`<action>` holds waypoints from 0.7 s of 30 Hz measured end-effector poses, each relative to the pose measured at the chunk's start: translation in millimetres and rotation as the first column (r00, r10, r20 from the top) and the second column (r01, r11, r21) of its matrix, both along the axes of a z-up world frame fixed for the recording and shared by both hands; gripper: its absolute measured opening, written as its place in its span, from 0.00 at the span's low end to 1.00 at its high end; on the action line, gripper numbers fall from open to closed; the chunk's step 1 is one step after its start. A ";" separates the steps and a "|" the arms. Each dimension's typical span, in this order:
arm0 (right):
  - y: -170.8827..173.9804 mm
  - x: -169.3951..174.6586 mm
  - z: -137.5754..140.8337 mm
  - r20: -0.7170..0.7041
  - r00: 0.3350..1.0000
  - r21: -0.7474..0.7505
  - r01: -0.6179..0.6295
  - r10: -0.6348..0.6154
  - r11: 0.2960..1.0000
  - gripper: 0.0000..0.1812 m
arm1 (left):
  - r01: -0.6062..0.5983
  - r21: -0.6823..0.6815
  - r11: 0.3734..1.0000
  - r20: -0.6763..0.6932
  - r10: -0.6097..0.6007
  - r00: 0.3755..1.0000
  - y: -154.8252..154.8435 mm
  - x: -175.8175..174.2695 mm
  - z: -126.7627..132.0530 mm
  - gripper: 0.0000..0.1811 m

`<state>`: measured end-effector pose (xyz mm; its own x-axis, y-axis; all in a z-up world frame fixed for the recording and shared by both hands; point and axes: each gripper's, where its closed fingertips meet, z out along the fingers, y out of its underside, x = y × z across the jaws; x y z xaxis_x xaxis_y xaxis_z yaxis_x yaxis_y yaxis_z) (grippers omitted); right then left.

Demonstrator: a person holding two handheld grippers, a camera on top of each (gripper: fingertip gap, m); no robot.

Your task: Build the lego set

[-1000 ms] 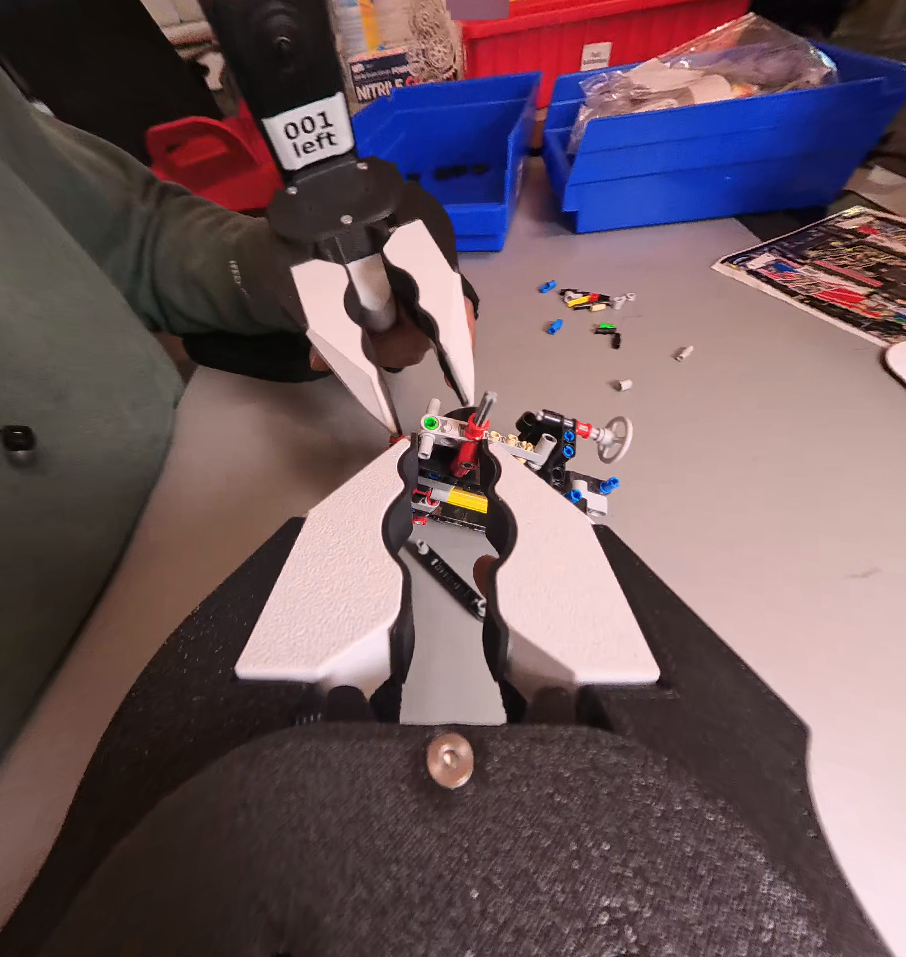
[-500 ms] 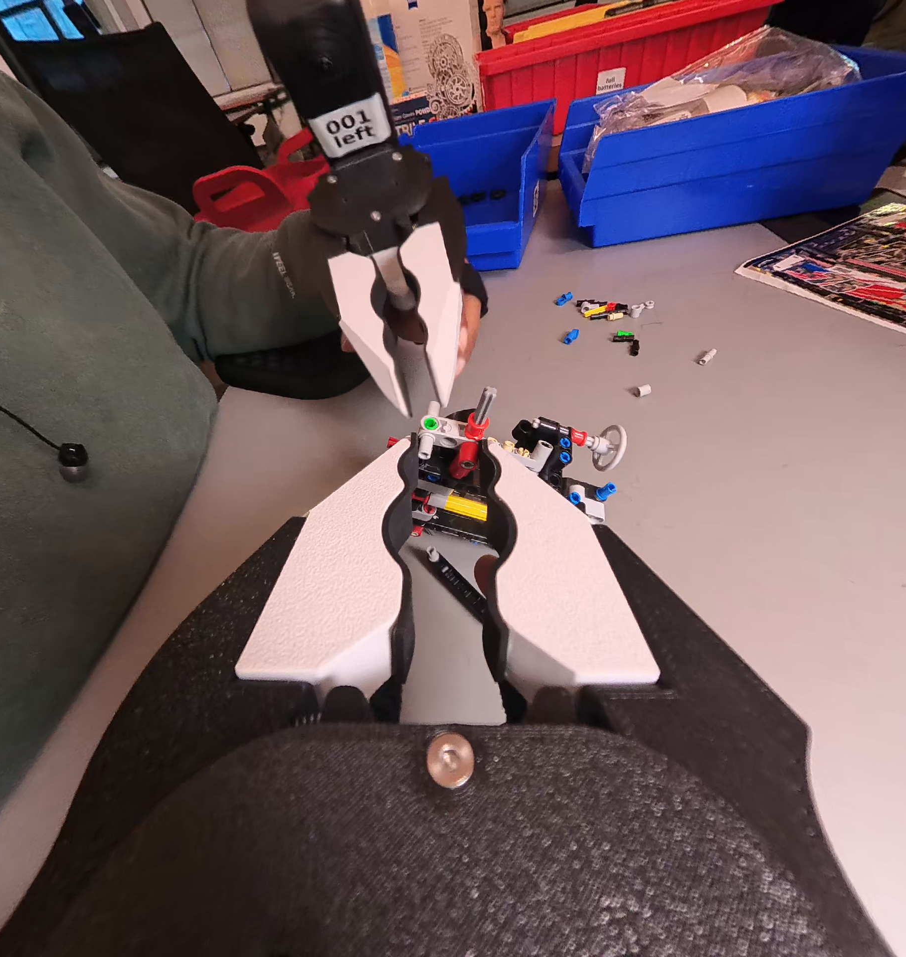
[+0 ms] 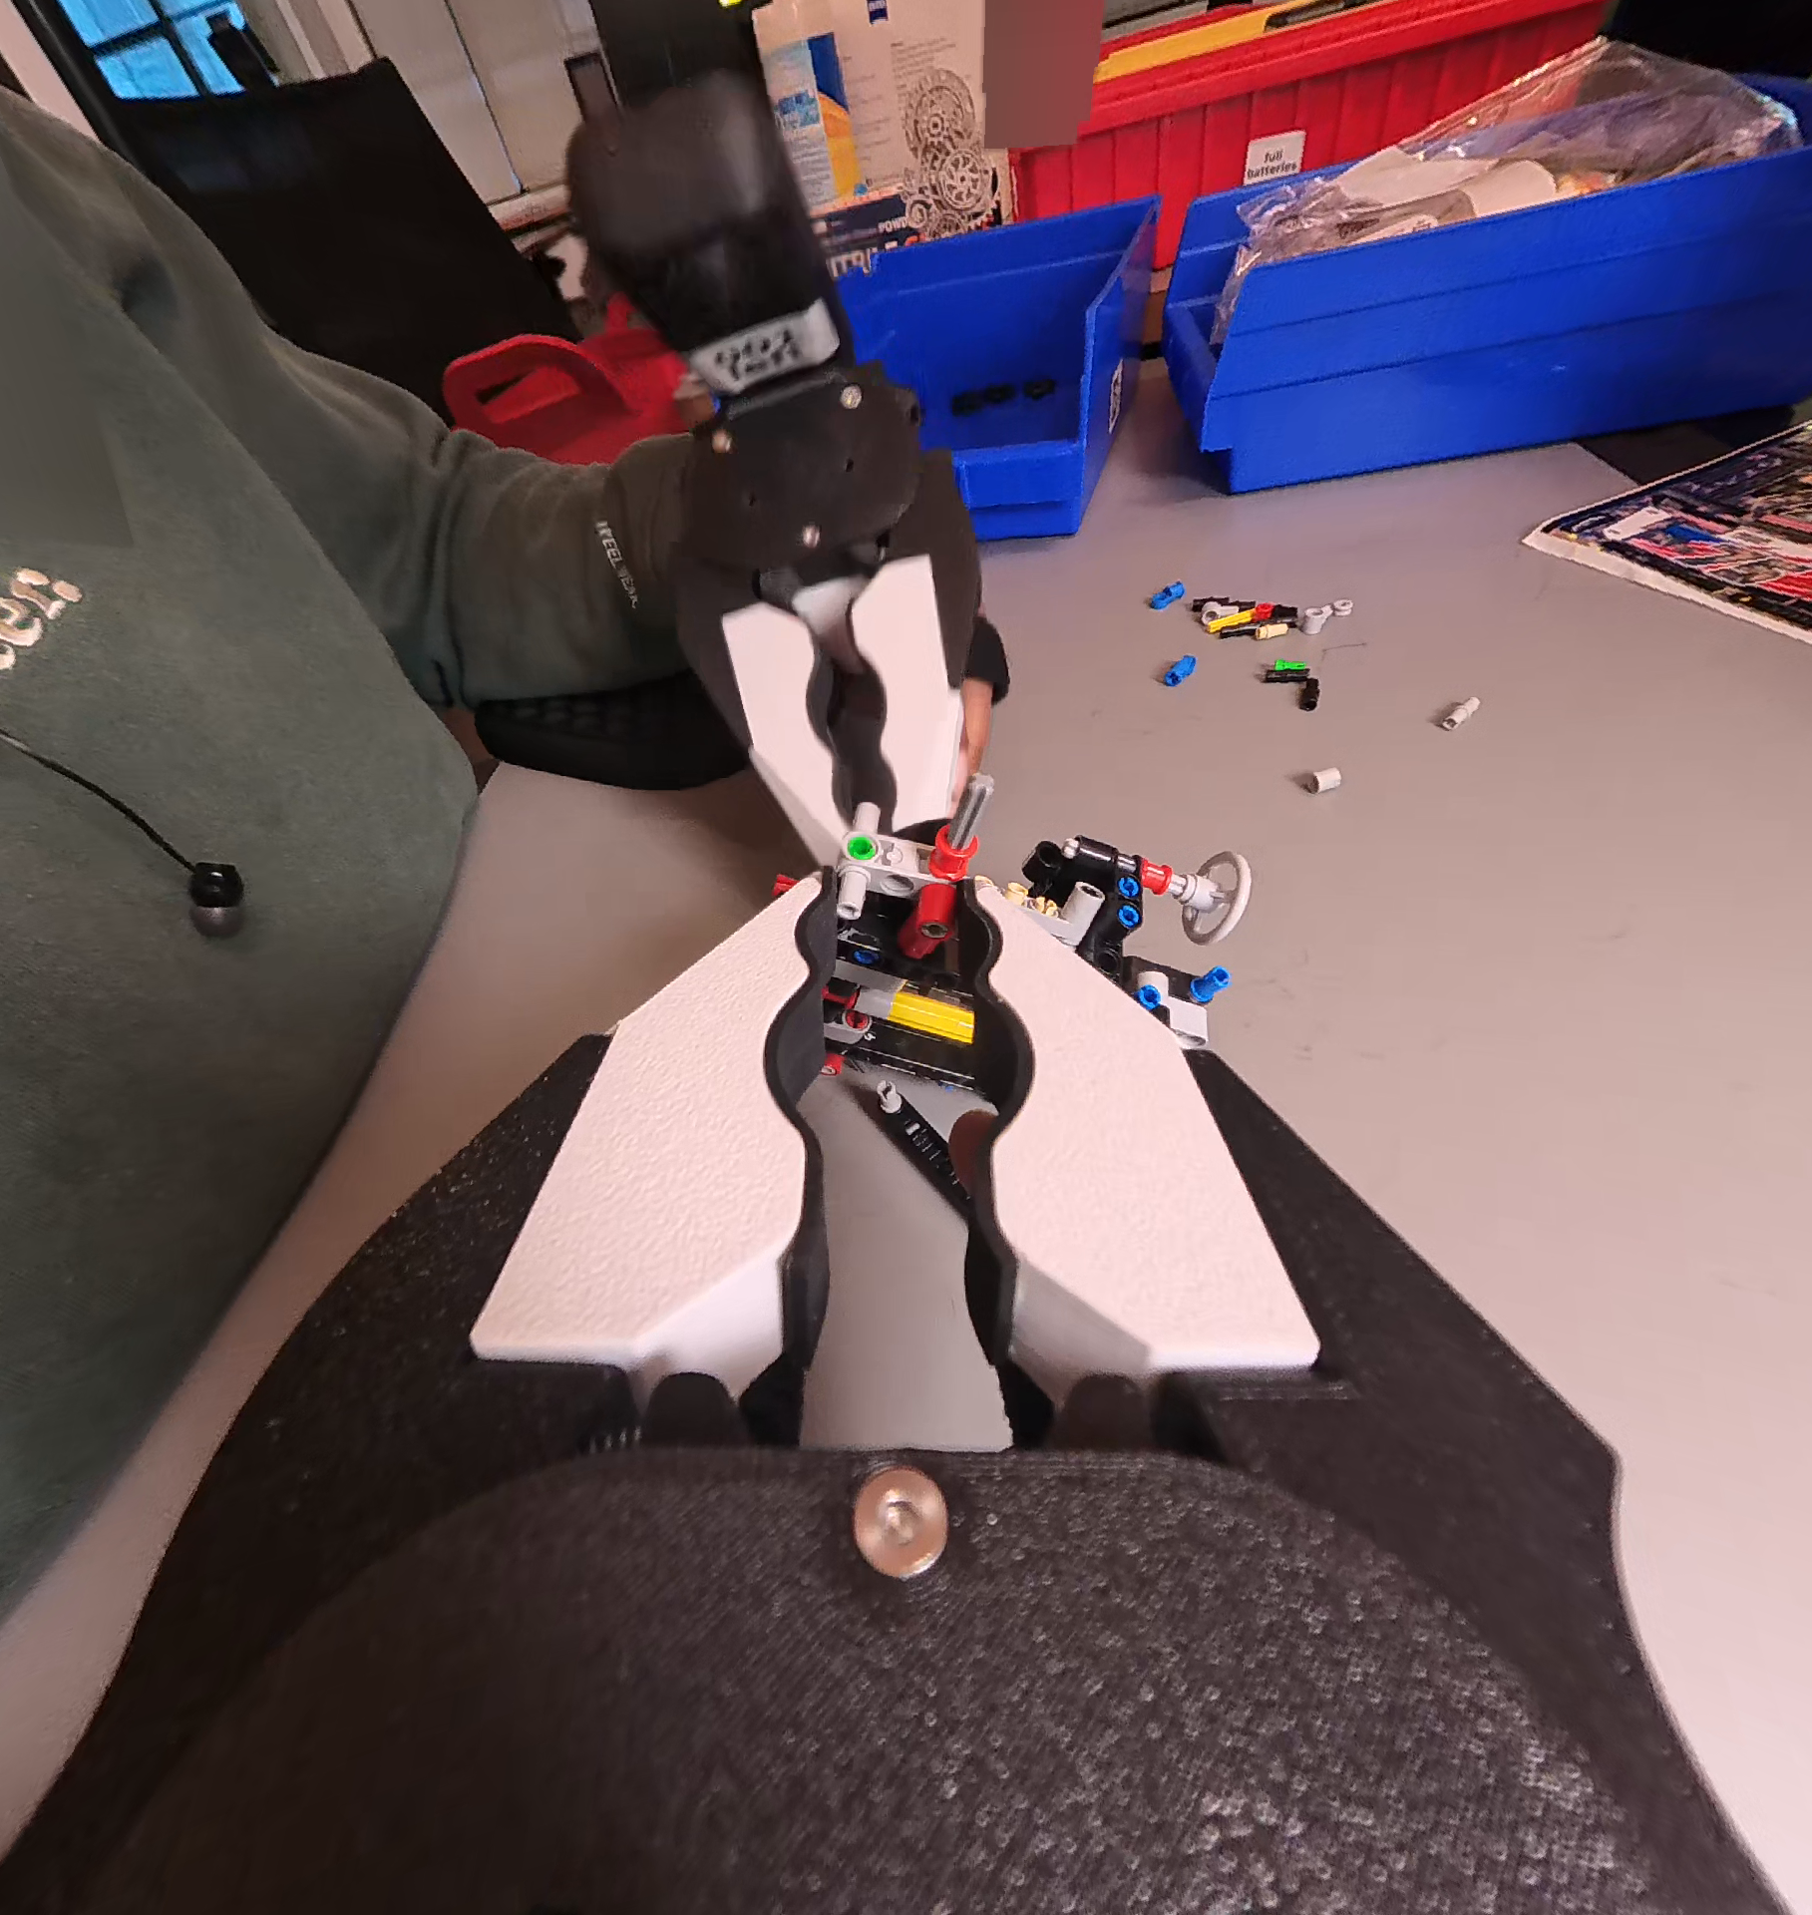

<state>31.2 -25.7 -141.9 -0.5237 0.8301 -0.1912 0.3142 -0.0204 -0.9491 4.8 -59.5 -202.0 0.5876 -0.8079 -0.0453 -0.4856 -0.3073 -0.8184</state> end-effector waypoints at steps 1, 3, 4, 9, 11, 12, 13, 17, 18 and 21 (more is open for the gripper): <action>0.0 0.0 0.0 -0.002 1.000 -0.002 0.003 -0.003 1.000 0.12 | -0.029 0.015 0.999 0.109 0.027 0.994 3.6 -1.5 17.3 0.03; -1.0 -0.3 0.4 -0.011 1.000 -0.003 0.006 -0.006 1.000 0.12 | -0.094 0.029 0.995 0.356 0.078 0.931 11.8 -5.9 54.4 0.03; -2.2 -0.9 0.7 -0.015 1.000 -0.003 0.005 -0.005 1.000 0.12 | -0.116 0.019 0.993 0.465 0.093 0.880 14.9 -7.5 69.5 0.03; -7.6 -7.0 2.9 -0.043 0.999 -0.017 0.012 -0.013 1.000 0.12 | -0.113 -0.077 0.991 0.720 0.134 0.681 21.2 2.8 88.5 0.03; -7.5 -7.8 2.7 -0.046 0.999 -0.024 0.019 -0.020 1.000 0.12 | -0.116 -0.098 0.988 0.729 0.151 0.668 23.8 5.4 84.6 0.03; -7.1 -7.7 2.6 -0.048 0.999 -0.027 0.022 -0.023 0.999 0.12 | -0.111 -0.103 0.988 0.729 0.151 0.667 24.0 6.2 83.3 0.03; -6.4 -7.5 2.8 -0.049 0.998 -0.031 0.025 -0.027 0.999 0.12 | -0.104 -0.108 0.989 0.729 0.150 0.668 23.8 7.2 82.1 0.03; -3.6 -8.1 3.3 -0.058 0.997 -0.040 0.040 -0.042 0.998 0.12 | -0.103 -0.120 0.987 0.716 0.158 0.680 23.9 10.4 75.2 0.03; -3.1 -8.3 3.3 -0.059 0.997 -0.043 0.042 -0.044 0.998 0.12 | -0.100 -0.120 0.988 0.714 0.156 0.683 23.4 11.7 74.5 0.03; -3.0 -8.2 2.5 -0.060 0.997 -0.052 0.044 -0.047 0.998 0.12 | -0.086 -0.125 0.988 0.709 0.150 0.689 21.8 14.8 72.2 0.03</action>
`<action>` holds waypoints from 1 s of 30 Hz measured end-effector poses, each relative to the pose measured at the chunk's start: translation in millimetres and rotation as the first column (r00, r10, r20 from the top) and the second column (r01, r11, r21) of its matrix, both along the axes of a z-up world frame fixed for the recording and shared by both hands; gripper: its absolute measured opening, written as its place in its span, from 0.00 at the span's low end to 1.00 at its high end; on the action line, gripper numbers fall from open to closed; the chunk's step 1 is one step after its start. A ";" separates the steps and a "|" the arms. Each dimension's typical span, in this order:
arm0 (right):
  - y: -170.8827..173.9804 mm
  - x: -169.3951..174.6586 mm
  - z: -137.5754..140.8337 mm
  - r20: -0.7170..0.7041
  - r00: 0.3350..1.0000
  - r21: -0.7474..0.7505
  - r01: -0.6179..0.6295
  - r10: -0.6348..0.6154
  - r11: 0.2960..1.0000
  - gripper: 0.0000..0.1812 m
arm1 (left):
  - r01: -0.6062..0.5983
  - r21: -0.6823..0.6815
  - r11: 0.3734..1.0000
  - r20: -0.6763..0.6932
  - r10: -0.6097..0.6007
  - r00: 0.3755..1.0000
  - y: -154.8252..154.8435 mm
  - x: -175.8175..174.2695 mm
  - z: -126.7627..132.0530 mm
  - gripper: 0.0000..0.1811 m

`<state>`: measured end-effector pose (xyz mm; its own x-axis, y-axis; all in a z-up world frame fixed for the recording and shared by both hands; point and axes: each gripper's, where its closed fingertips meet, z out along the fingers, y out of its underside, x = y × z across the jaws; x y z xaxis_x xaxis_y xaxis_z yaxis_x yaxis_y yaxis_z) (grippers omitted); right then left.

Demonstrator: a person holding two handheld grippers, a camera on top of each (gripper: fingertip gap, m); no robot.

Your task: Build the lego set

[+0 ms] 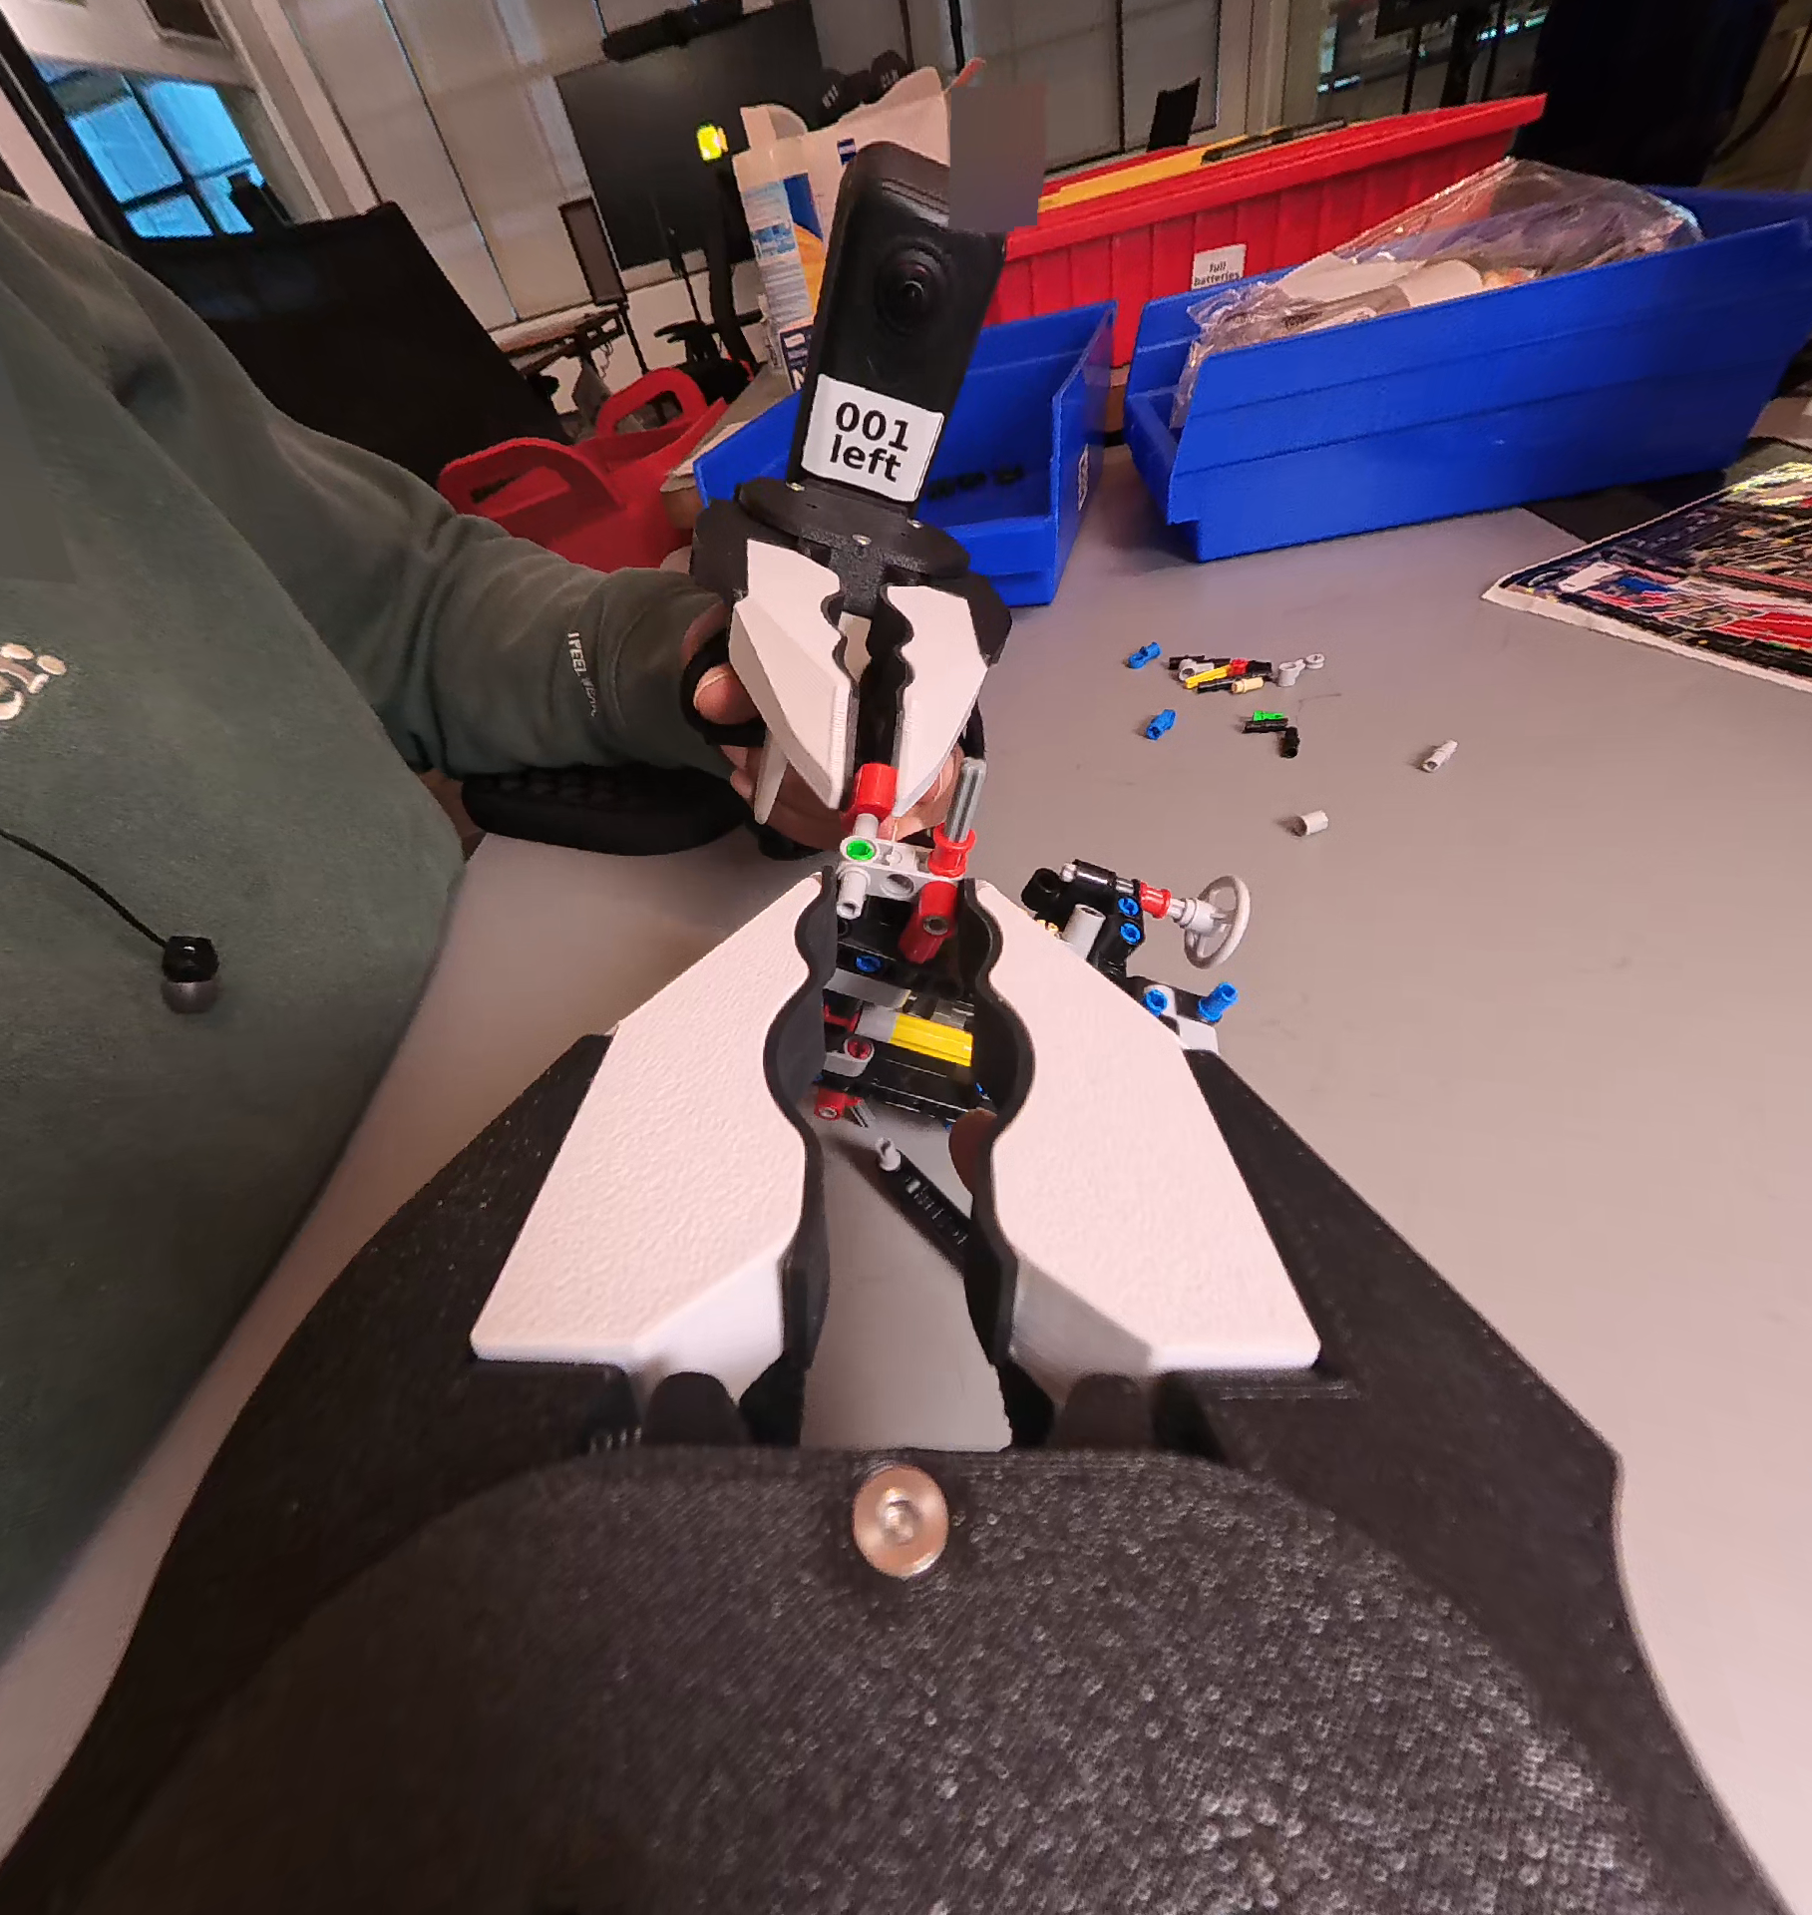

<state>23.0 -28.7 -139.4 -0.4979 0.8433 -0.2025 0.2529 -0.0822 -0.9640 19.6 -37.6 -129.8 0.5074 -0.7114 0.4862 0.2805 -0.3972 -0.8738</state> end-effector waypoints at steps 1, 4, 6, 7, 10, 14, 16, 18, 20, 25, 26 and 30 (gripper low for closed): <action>-0.1 0.1 -0.4 0.000 1.000 -0.001 0.002 -0.002 1.000 0.12 | 0.003 -0.007 1.000 0.003 -0.003 1.000 -0.2 0.0 -0.5 0.03; -0.8 -0.1 -0.7 -0.001 1.000 -0.001 0.004 -0.004 1.000 0.12 | 0.014 -0.017 1.000 -0.007 -0.014 1.000 -1.6 1.4 -2.8 0.03; -1.7 -0.4 -0.4 -0.003 1.000 -0.004 0.001 -0.001 1.000 0.12 | 0.036 -0.028 0.999 -0.030 -0.037 0.999 -4.2 5.0 -6.5 0.03; -1.7 -0.6 -0.6 -0.003 1.000 -0.005 0.001 -0.001 1.000 0.12 | 0.049 -0.031 0.998 -0.036 -0.050 0.998 -5.9 7.0 -7.4 0.03; -3.3 -0.2 -1.2 0.001 1.000 -0.009 -0.004 0.004 1.000 0.12 | 0.061 -0.033 0.998 -0.035 -0.062 0.997 -7.6 8.6 -7.5 0.03; -4.5 0.1 -1.4 0.001 1.000 -0.005 -0.007 0.007 1.000 0.12 | 0.052 -0.042 0.998 -0.003 -0.053 0.999 -6.0 5.1 -5.2 0.03; -4.3 0.0 -1.4 0.000 1.000 -0.002 -0.006 0.006 1.000 0.12 | 0.050 -0.046 0.998 0.011 -0.049 0.999 -5.4 3.0 -4.2 0.03; -4.2 0.2 -1.6 0.002 1.000 -0.007 -0.008 0.008 1.000 0.12 | 0.047 -0.048 0.998 0.017 -0.047 0.999 -5.0 1.7 -3.8 0.03; -4.1 0.3 -1.7 0.004 1.000 -0.012 -0.010 0.010 1.000 0.12 | 0.057 -0.056 0.997 0.019 -0.056 0.998 -5.7 1.9 -4.2 0.03; -6.0 0.1 -1.5 0.017 1.000 -0.018 -0.020 0.021 1.000 0.12 | 0.091 -0.087 0.992 0.028 -0.089 0.996 -8.1 4.2 -6.4 0.03; -7.0 0.3 -1.5 0.020 0.999 -0.021 -0.025 0.025 0.999 0.12 | 0.094 -0.093 0.991 0.031 -0.091 0.995 -8.2 4.1 -6.7 0.03; -9.0 0.2 -1.6 0.024 0.999 -0.023 -0.031 0.032 0.999 0.12 | 0.110 -0.103 0.989 0.039 -0.107 0.994 -9.9 5.1 -7.1 0.03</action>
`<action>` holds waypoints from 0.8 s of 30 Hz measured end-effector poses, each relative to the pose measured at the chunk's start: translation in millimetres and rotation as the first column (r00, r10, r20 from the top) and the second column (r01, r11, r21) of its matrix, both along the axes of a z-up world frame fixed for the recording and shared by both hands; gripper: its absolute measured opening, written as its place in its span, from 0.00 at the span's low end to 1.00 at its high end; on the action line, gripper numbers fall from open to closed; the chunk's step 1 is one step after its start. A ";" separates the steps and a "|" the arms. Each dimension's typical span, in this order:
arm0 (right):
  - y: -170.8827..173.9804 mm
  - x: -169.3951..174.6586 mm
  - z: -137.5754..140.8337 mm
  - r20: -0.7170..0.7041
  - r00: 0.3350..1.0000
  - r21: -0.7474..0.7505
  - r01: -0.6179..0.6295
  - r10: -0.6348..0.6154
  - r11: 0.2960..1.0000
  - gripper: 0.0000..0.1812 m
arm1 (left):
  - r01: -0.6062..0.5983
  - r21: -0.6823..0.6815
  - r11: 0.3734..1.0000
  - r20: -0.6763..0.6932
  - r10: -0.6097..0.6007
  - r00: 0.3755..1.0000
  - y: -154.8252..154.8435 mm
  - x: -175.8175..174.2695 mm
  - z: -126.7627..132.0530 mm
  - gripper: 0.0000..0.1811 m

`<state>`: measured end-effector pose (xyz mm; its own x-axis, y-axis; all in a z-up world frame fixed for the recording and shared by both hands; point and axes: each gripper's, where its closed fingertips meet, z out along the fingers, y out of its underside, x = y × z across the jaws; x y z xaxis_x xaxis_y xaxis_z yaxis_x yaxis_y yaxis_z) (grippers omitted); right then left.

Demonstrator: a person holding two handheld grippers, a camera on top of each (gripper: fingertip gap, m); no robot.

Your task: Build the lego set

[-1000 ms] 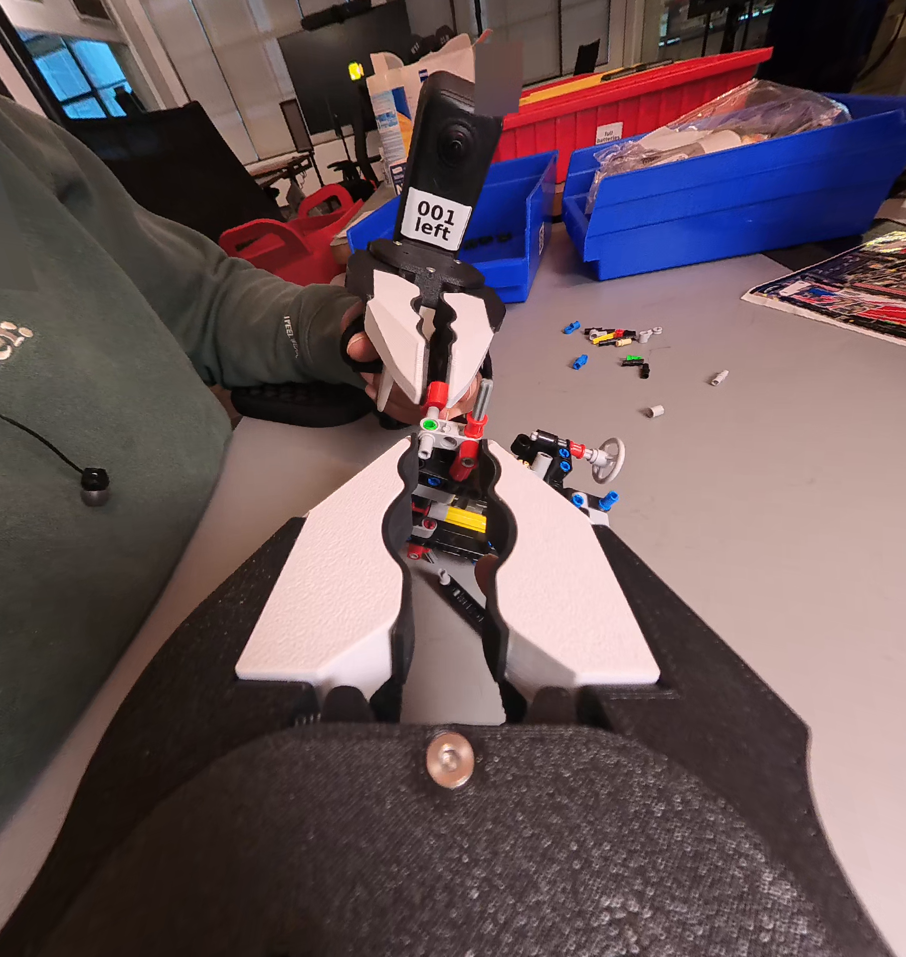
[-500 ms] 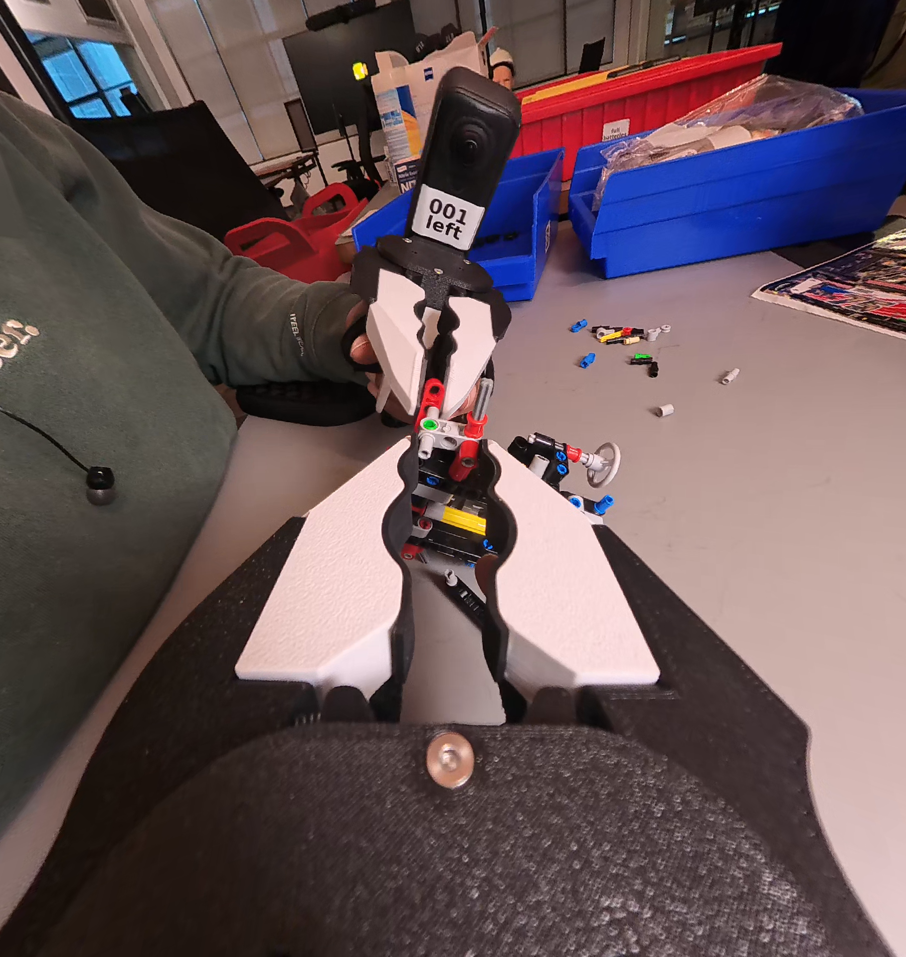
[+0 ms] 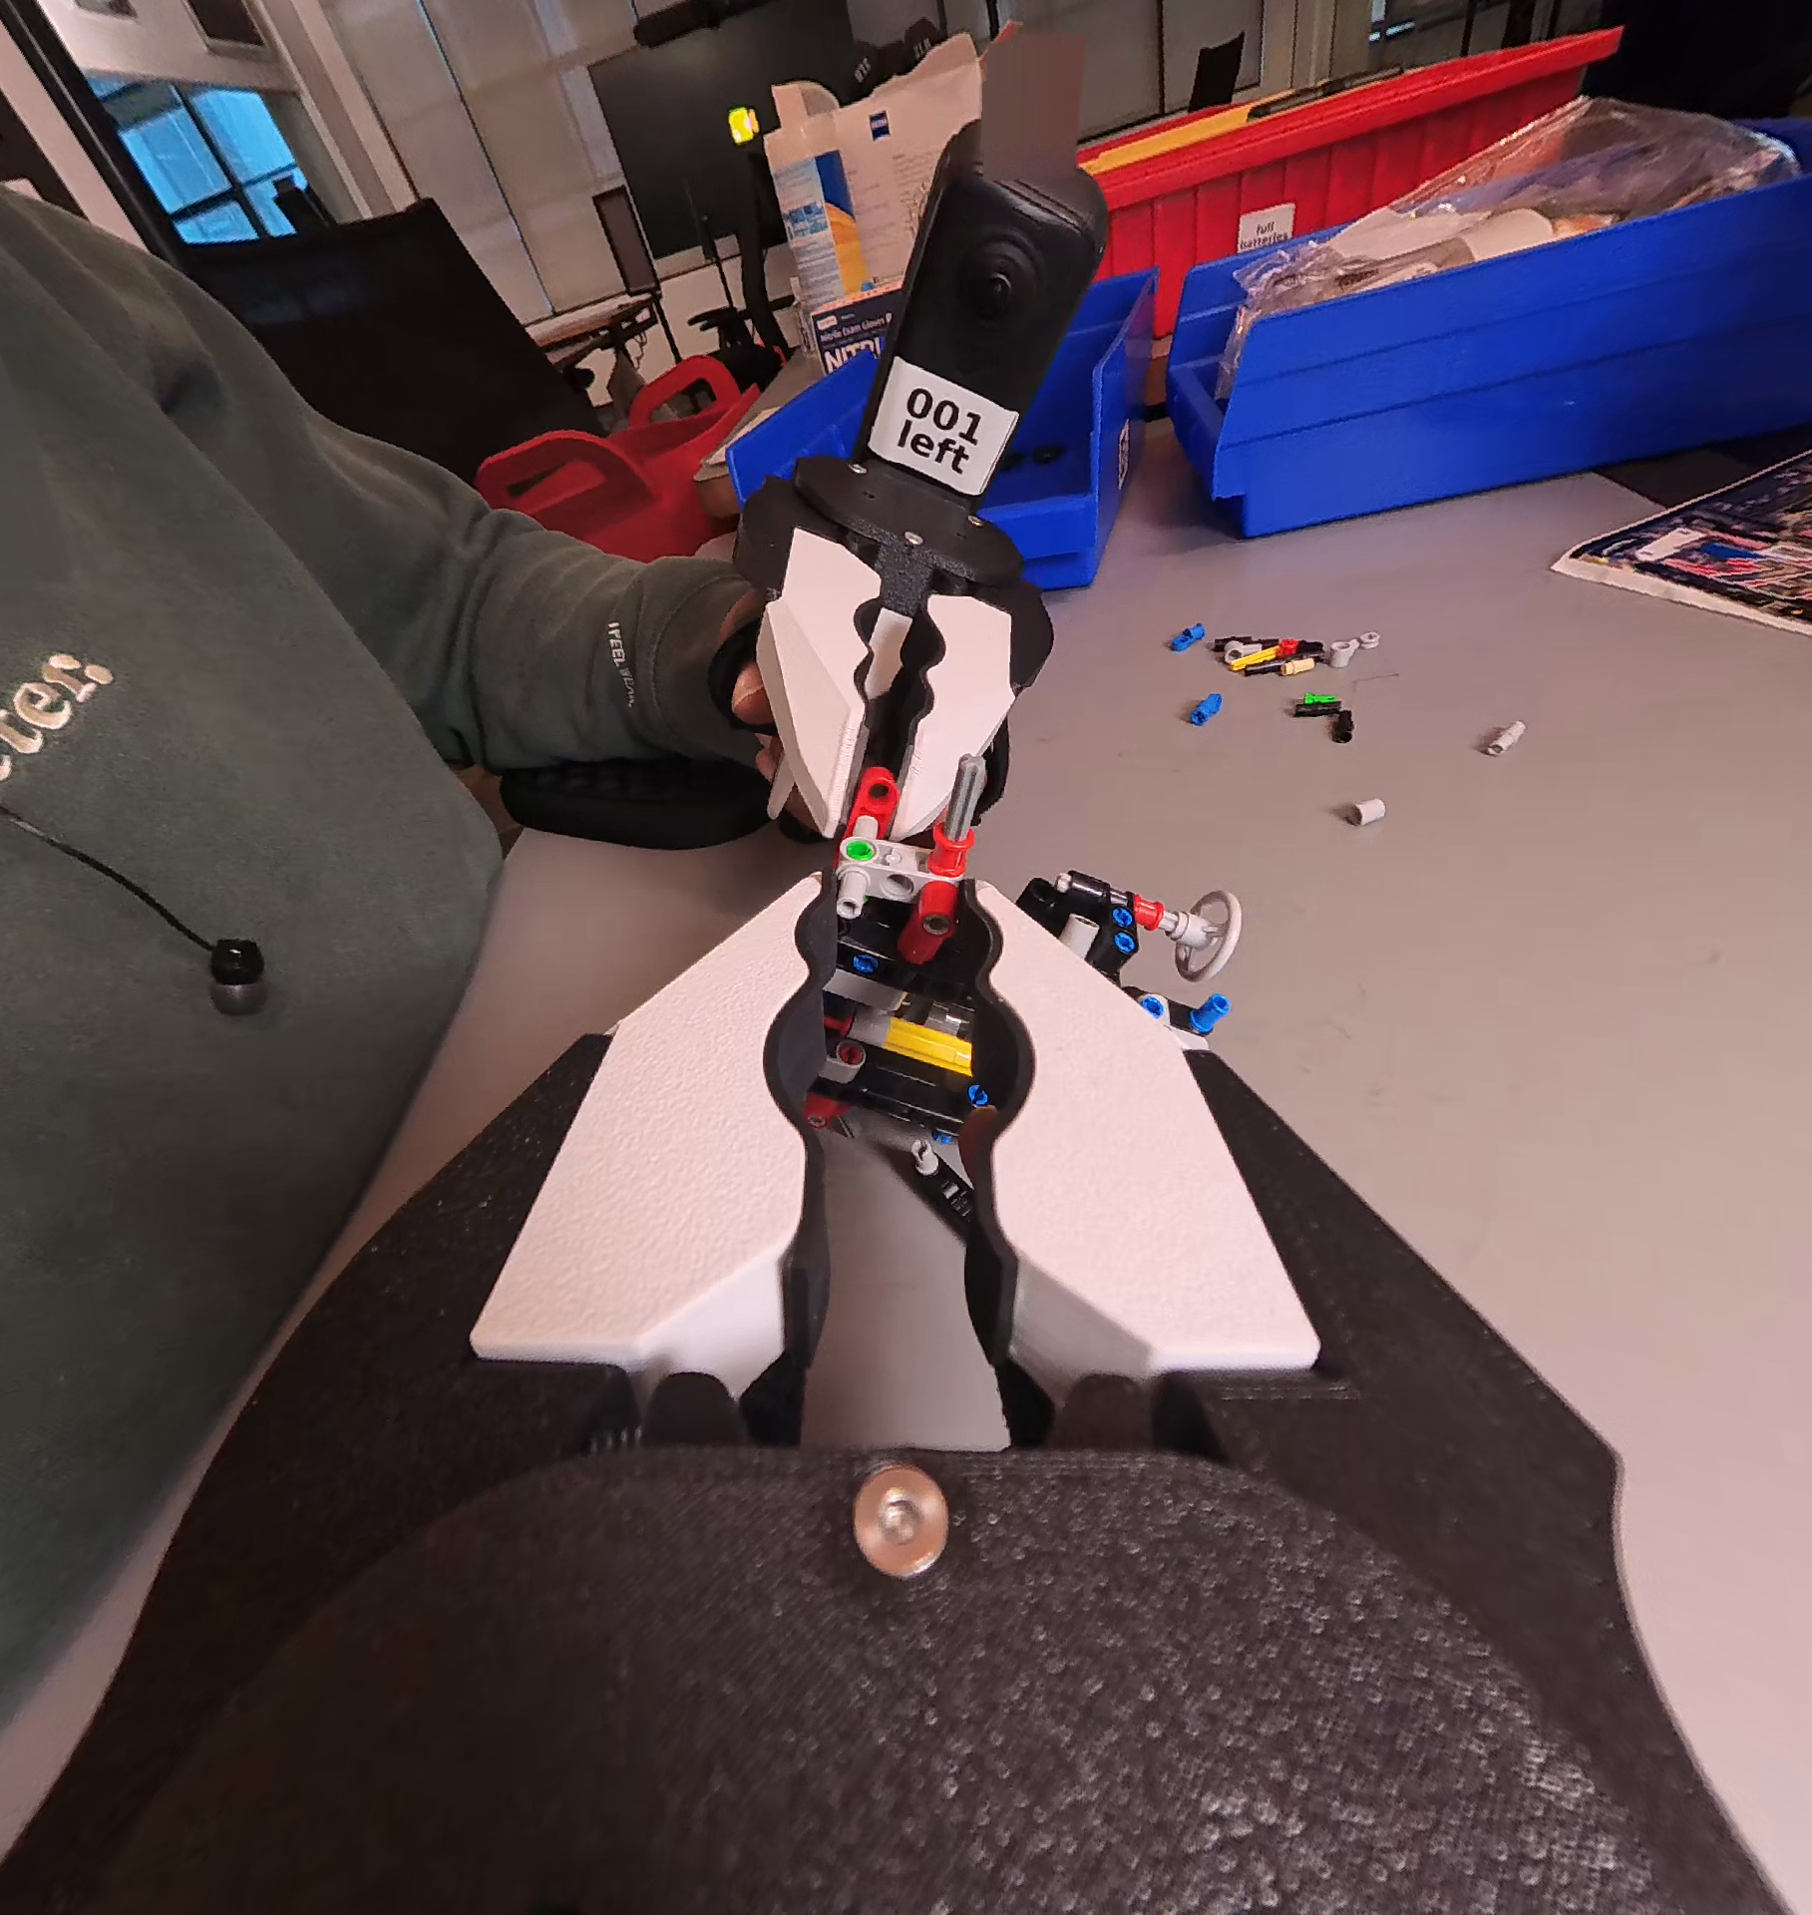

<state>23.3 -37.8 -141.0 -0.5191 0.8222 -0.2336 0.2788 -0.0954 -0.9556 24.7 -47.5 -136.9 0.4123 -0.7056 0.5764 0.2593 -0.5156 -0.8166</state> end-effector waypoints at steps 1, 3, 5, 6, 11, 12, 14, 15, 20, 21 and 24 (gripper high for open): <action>0.3 0.0 0.3 -0.001 1.000 -0.001 0.001 -0.001 1.000 0.12 | 0.005 -0.005 1.000 -0.003 -0.006 1.000 -0.5 0.5 -0.7 0.03; 0.8 0.3 0.7 0.000 1.000 -0.005 0.001 -0.001 1.000 0.12 | 0.023 -0.016 1.000 -0.009 -0.023 1.000 -2.4 1.9 -2.1 0.03; -0.7 1.0 0.1 0.009 1.000 -0.004 -0.009 0.009 1.000 0.12 | 0.047 -0.025 0.999 -0.016 -0.048 0.999 -5.2 3.5 -2.4 0.03; -2.4 1.7 -0.1 0.016 1.000 0.002 -0.020 0.020 1.000 0.12 | 0.059 -0.031 0.998 -0.024 -0.060 0.998 -6.5 4.0 -2.7 0.03; -10.5 2.9 0.0 0.063 0.996 0.065 -0.073 0.069 0.995 0.12 | 0.139 -0.061 0.988 -0.061 -0.143 0.988 -15.4 6.3 -3.0 0.03; -11.9 3.2 -0.1 0.071 0.995 0.073 -0.080 0.075 0.994 0.12 | 0.149 -0.066 0.987 -0.068 -0.154 0.986 -16.6 6.6 -3.0 0.03; -14.9 5.1 0.0 0.088 0.991 0.083 -0.103 0.096 0.991 0.12 | 0.174 -0.075 0.982 -0.087 -0.180 0.980 -19.6 8.6 -2.9 0.03; -16.7 6.3 0.0 0.095 0.990 0.091 -0.115 0.106 0.989 0.12 | 0.189 -0.083 0.978 -0.099 -0.197 0.975 -21.7 9.9 -3.3 0.03; -22.7 10.1 4.7 0.106 0.986 0.111 -0.137 0.125 0.984 0.12 | 0.224 -0.104 0.969 -0.157 -0.238 0.959 -26.9 13.8 -1.6 0.03; -23.7 10.3 5.7 0.108 0.986 0.105 -0.136 0.125 0.985 0.12 | 0.222 -0.097 0.970 -0.177 -0.237 0.955 -27.5 14.4 -1.9 0.03; -26.5 11.5 4.8 0.112 0.985 0.098 -0.142 0.131 0.985 0.12 | 0.219 -0.085 0.972 -0.212 -0.232 0.949 -29.5 15.3 -2.3 0.03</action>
